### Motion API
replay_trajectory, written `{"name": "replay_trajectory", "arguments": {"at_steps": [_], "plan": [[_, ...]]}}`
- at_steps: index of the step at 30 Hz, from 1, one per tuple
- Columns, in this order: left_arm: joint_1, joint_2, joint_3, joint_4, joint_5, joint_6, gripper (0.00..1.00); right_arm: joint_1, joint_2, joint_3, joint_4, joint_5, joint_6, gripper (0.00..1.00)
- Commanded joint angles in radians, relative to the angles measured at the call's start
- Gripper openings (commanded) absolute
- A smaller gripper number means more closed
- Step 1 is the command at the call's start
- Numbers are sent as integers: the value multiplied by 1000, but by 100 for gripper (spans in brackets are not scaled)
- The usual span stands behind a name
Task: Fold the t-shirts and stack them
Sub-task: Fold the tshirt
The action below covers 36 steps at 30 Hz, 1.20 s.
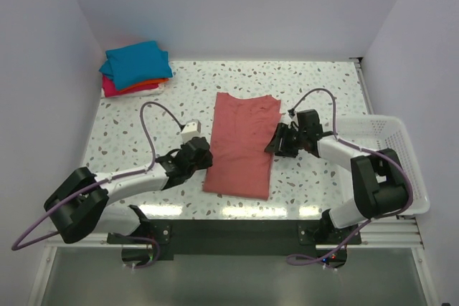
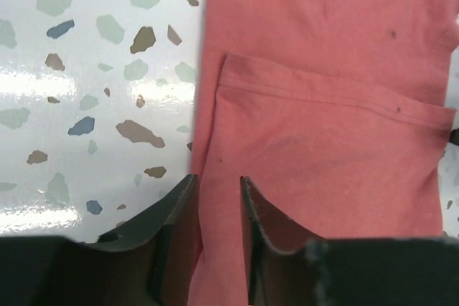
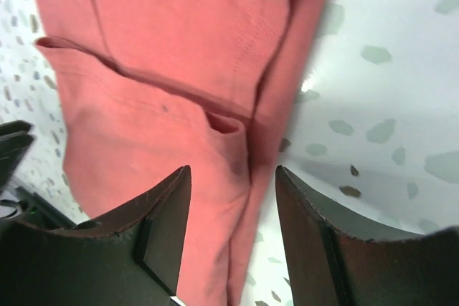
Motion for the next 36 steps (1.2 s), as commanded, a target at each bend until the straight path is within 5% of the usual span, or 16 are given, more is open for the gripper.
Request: {"name": "replay_trajectory", "arguments": {"at_steps": [1,9,18,28,36], "plan": [[-1,-47,48,-37,-23,63,37,0,-48,27,-107,92,-34,54],[5,-205,-12,-151,145,117,59,17,-352,-86,-291,143,62,52],[5,-274,-124,-142,389,88,62,307,-644,-284,-392,232,424,49],[7,-280,-200,-100,454,35,62,494,-590,-390,-234,306,650,49],[28,-282,-262,-47,459,11,62,506,-627,-436,-204,390,730,42]]}}
